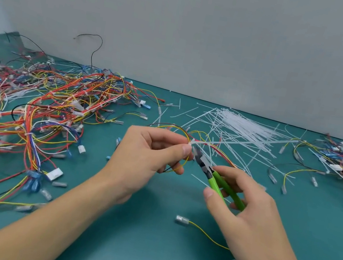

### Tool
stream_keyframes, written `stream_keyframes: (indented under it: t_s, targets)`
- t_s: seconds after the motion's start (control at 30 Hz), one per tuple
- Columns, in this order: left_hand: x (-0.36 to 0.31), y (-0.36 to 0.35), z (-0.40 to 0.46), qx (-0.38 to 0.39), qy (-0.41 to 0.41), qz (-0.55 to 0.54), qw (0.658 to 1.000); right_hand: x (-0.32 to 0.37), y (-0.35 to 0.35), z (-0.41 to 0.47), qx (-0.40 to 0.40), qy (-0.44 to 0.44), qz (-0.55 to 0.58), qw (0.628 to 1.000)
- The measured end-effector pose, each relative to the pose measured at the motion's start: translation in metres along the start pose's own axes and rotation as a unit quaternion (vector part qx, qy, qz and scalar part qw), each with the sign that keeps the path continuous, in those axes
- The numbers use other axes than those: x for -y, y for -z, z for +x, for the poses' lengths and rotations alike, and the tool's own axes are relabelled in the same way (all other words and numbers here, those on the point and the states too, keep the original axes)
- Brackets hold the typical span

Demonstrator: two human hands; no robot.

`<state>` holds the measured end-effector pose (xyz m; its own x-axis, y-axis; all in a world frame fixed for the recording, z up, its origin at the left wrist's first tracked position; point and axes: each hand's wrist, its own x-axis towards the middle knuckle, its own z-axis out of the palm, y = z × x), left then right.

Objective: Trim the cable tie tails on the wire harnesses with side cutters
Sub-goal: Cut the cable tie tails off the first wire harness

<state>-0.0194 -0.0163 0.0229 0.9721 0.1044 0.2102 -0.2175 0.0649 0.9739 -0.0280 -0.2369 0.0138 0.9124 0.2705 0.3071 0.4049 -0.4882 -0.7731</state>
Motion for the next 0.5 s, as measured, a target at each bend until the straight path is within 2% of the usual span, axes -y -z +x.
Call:
stream_keyframes:
  t_s: [0.23, 0.5]
  targets:
    - [-0.0041, -0.0026, -0.0021, -0.008, 0.003, -0.006, 1.000, 0.0022, -0.0034, 0.0004, 0.001, 0.010, 0.037, 0.999]
    - [-0.0074, -0.0040, -0.0045, -0.010, 0.028, 0.012, 0.999, 0.0004, -0.0042, 0.0012, 0.056, -0.019, 0.080, 0.995]
